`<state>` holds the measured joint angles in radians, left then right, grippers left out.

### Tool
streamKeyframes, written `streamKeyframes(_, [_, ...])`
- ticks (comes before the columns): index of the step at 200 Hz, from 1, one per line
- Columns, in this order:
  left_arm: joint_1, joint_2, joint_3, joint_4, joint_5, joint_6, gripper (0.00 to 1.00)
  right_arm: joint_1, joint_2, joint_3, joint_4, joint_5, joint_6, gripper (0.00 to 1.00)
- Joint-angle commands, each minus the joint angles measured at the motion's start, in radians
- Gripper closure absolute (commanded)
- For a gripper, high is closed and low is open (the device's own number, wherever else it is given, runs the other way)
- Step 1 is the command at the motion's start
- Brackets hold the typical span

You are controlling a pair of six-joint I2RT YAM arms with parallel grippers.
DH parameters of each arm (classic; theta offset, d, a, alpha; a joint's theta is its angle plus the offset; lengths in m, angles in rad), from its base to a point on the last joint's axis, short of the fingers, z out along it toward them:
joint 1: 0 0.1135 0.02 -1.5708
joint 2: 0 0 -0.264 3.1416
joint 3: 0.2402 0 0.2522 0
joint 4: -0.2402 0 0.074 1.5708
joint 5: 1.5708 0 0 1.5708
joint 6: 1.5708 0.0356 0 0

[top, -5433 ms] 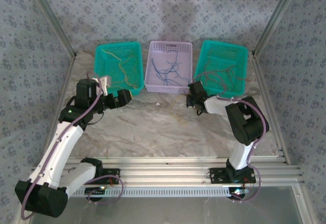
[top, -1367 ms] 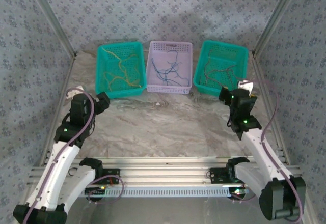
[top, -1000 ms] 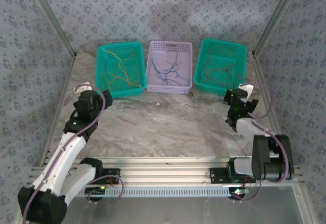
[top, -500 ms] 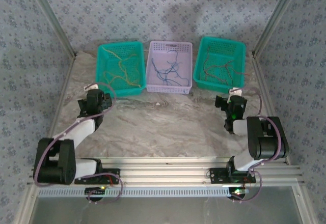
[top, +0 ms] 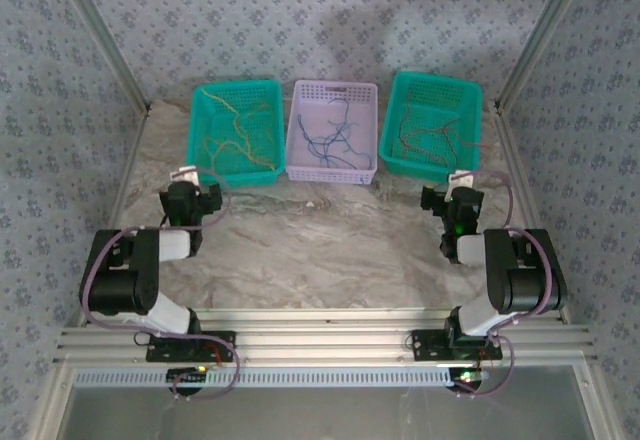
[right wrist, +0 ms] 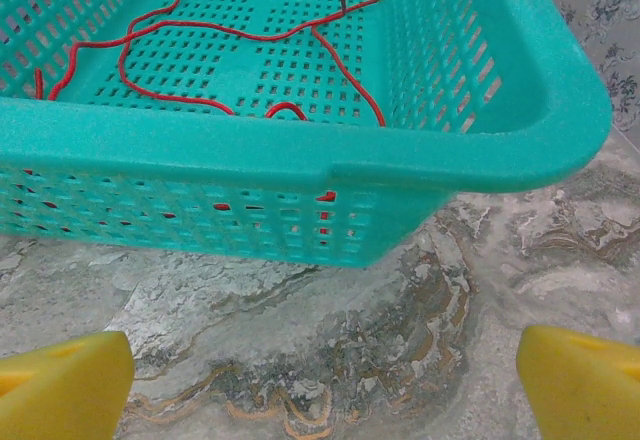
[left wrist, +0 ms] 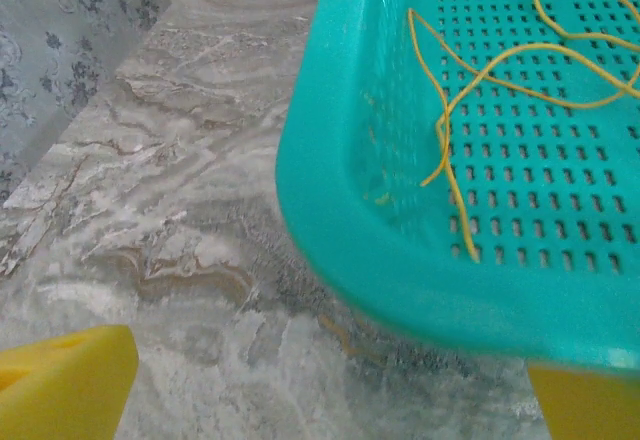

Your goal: Untangle the cables

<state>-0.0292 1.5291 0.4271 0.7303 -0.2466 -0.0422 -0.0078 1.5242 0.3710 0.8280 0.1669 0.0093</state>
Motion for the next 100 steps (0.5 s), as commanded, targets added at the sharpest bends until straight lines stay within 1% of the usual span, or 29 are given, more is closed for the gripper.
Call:
streamKeyframes(1, [0.0,0.017,-0.032,0.132,0.028,0.009,0.0,0.0,-0.001,0.0,0.025,-0.006,-0.014,0.0])
streamKeyframes(4, [-0.002,0.032,-0.046,0.189,0.021,0.014,0.0,0.0,-0.001,-0.001,0.024,-0.006,-0.014,0.0])
streamKeyframes(7, [-0.008,0.036,-0.049,0.209,0.009,0.019,0.0,0.0,-0.001,-0.001,0.024,-0.006,-0.014,0.0])
streamKeyframes(17, [-0.009,0.002,-0.026,0.101,0.001,0.004,0.0,-0.001,-0.001,-0.001,0.023,-0.007,-0.014,0.0])
streamKeyframes(23, [-0.002,0.017,-0.038,0.147,0.006,0.003,0.0,-0.001,-0.001,0.0,0.024,-0.009,-0.013,0.0])
streamKeyframes(27, [-0.002,0.021,-0.045,0.171,-0.009,0.0,0.0,-0.001,-0.001,0.0,0.022,-0.009,-0.013,0.0])
streamKeyframes(32, [-0.004,0.01,-0.042,0.151,-0.024,-0.007,0.0,-0.001,-0.001,-0.001,0.022,-0.009,-0.012,0.0])
streamKeyframes(38, [0.0,0.002,-0.036,0.122,-0.016,-0.014,0.0,-0.001,-0.001,0.0,0.022,-0.009,-0.012,0.0])
streamKeyframes(46, [0.005,0.009,-0.04,0.146,-0.006,-0.012,0.0,-0.002,-0.001,-0.001,0.022,-0.009,-0.012,0.0])
streamKeyframes(55, [0.005,0.004,-0.036,0.125,-0.002,-0.015,0.0,-0.003,-0.001,-0.001,0.022,-0.01,-0.012,0.0])
streamKeyframes(100, [0.007,0.006,-0.037,0.133,-0.003,-0.014,0.0,-0.003,-0.001,0.0,0.022,-0.01,-0.012,0.0])
